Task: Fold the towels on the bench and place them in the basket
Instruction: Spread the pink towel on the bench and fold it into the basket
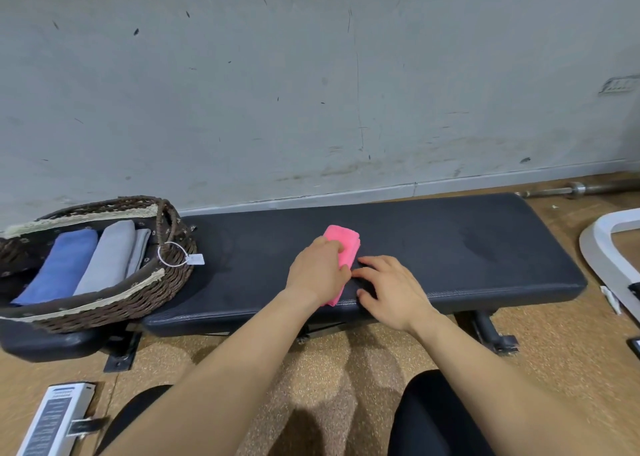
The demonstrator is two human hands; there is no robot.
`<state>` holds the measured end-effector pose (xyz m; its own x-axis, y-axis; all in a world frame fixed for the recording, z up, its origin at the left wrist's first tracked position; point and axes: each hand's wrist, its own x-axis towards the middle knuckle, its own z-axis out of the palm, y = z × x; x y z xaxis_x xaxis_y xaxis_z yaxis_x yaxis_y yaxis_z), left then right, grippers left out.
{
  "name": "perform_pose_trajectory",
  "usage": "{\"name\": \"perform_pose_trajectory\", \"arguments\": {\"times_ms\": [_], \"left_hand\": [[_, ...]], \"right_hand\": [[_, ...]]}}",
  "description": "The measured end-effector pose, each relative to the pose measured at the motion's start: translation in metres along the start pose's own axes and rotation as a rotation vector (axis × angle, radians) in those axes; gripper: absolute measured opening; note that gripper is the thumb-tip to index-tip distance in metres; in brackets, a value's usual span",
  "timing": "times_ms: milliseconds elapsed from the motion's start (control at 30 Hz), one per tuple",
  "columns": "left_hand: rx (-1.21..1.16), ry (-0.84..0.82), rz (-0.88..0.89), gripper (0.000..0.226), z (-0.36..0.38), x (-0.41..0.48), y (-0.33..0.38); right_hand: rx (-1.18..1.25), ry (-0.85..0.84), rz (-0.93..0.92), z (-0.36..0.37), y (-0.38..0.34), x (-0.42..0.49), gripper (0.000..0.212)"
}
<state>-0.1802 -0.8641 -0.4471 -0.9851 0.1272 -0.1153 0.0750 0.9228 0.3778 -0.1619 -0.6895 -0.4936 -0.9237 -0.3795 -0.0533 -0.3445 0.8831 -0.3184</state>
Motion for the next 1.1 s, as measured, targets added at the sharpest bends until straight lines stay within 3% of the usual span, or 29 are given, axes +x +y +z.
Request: {"name": "perform_pose_trajectory", "arguments": {"times_ms": [67, 167, 333, 433, 567, 900, 1100], "left_hand": [[-0.014, -0.017, 0.005, 0.036, 0.005, -0.002, -0.001], [-0.056, -0.007, 0.061, 0.04, 0.009, -0.006, -0.005], [-0.092, 0.192, 0.082, 0.028, 0.022, -0.02, -0.019], [0.093, 0.291, 0.085, 0.046, 0.031, -0.023, -0.025], [0.17, 0.126, 0.092, 0.059, 0.048, -0.023, -0.035], [0.244, 0.066, 0.053, 0.059, 0.056, -0.017, -0.036], [0.232, 0.016, -0.043, 0.061, 0.043, -0.026, -0.027]], "right_hand": [[0.066, 0.19, 0.071, -0.005, -0.001, 0.002, 0.029], [0.115, 0.307, 0.029, -0.018, -0.01, 0.02, 0.037], [-0.069, -0.076, -0.135, -0.031, -0.015, 0.064, 0.047], [-0.161, -0.21, -0.136, -0.029, -0.002, 0.075, 0.051], [-0.211, -0.233, -0.171, -0.024, 0.007, 0.081, 0.057], [-0.245, -0.198, -0.176, -0.007, 0.018, 0.085, 0.059], [-0.481, -0.302, -0.236, -0.046, -0.004, 0.098, 0.073]]}}
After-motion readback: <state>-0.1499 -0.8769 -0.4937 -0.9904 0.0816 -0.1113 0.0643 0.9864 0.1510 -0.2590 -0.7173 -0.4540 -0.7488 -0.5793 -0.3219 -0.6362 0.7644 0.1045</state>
